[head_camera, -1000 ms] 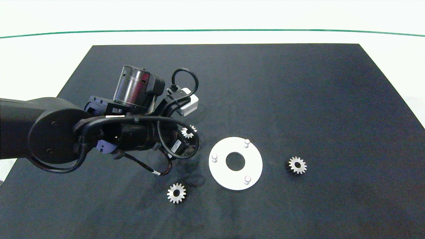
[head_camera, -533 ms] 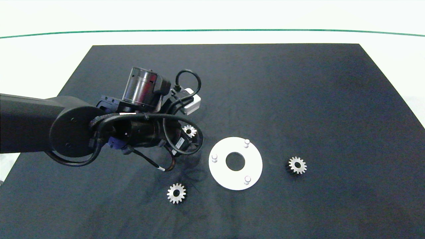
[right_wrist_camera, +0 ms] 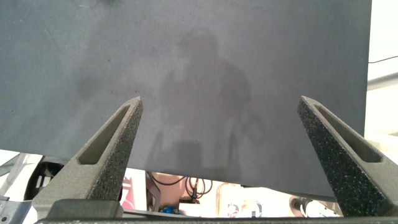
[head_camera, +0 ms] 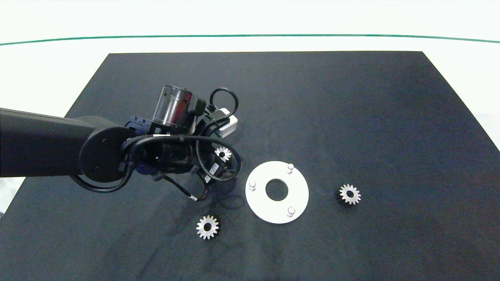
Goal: Install three planetary gears onto the carrier pins
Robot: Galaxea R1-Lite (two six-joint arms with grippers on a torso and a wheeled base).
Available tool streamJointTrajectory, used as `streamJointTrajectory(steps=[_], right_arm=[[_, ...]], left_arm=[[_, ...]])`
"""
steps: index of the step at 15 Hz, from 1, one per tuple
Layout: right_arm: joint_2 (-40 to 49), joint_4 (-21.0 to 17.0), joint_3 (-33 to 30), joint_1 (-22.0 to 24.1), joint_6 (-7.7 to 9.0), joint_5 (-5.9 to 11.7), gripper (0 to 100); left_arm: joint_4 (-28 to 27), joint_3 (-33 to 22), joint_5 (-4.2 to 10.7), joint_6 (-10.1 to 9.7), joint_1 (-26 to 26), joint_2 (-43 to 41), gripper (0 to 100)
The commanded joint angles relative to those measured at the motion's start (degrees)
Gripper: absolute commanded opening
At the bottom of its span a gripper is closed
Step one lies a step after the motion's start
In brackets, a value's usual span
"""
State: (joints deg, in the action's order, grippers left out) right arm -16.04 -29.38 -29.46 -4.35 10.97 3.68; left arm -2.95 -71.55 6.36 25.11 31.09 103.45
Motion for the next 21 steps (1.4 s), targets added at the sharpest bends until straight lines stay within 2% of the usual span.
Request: streamJointTrajectory(steps=[1,21], right_arm=[[0.0,-0.2,0.1,0.0,0.10,0.01,100],[0.0,-0.1,0.0,0.0,0.01,0.01,100]], left_arm=[[-0.1,-0.5,0.05,0.20,-0.5,-0.1,90],[1.5,-0.3,-0.12,-0.06,-0.2,1.6,50]])
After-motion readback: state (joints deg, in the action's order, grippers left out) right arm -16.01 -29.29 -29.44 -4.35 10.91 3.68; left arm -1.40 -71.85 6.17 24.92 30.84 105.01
